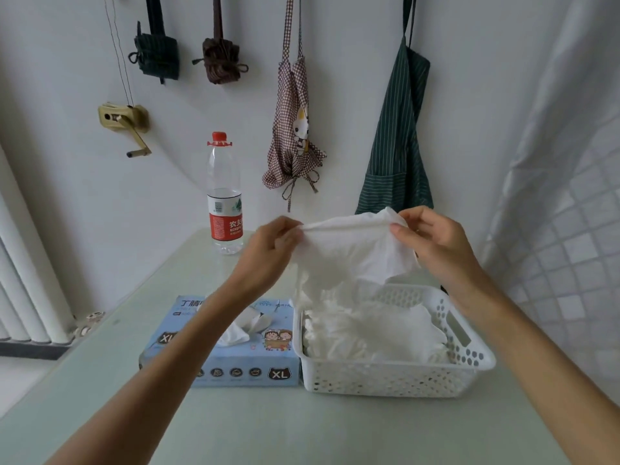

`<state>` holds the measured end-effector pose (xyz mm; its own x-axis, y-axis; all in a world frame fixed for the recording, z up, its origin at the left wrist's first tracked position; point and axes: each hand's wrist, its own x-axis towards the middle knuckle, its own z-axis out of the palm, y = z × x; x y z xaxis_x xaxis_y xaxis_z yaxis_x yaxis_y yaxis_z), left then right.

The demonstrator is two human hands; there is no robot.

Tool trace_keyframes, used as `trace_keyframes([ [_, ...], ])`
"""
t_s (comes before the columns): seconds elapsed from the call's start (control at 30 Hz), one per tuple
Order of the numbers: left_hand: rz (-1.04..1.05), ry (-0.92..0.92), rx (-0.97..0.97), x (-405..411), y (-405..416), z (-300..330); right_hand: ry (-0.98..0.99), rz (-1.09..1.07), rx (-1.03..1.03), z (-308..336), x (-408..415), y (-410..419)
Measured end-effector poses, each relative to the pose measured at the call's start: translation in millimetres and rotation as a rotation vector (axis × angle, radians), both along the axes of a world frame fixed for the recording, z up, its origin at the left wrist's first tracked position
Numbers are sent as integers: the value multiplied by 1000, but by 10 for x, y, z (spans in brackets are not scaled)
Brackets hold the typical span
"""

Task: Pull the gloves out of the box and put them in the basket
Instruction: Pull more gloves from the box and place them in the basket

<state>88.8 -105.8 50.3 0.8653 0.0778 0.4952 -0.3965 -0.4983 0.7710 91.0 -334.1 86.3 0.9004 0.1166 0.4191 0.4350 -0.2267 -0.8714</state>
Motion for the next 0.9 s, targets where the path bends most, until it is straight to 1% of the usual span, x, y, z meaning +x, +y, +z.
trace_keyframes([
  [0.07, 86, -103, -2, -66, 10, 118, -2, -15, 74, -33, -85, 36],
  [0.13, 125, -125, 33, -17, -3, 170, 75, -22, 151, -102, -111, -1],
  [0.2, 117, -64, 158, 121, -40, 111, 190, -37, 189, -234, -54, -107],
  [0.3, 45, 80, 454, 353, -186, -175, 331, -115, 104, -517, 113, -304],
  [0.37, 6, 135, 587, 507, -345, -414, 373, -194, -9, -737, 264, -471],
  [0.43, -26, 137, 669, 635, -459, -592, 364, -268, -157, -910, 385, -590],
  [0.5, -40, 99, 746, 744, -542, -693, 296, -356, -365, -1038, 481, -668],
  [0.6, -49, -14, 865, 869, -634, -767, 159, -436, -688, -1136, 556, -729],
  [0.73, -64, -151, 993, 951, -690, -844, 34, -460, -965, -1153, 594, -696],
  [0.83, -38, -209, 1060, 924, -718, -844, -56, -428, -1176, -1187, 646, -621],
  [0.9, 19, -204, 1064, 865, -728, -789, -51, -382, -1224, -1185, 662, -628],
])
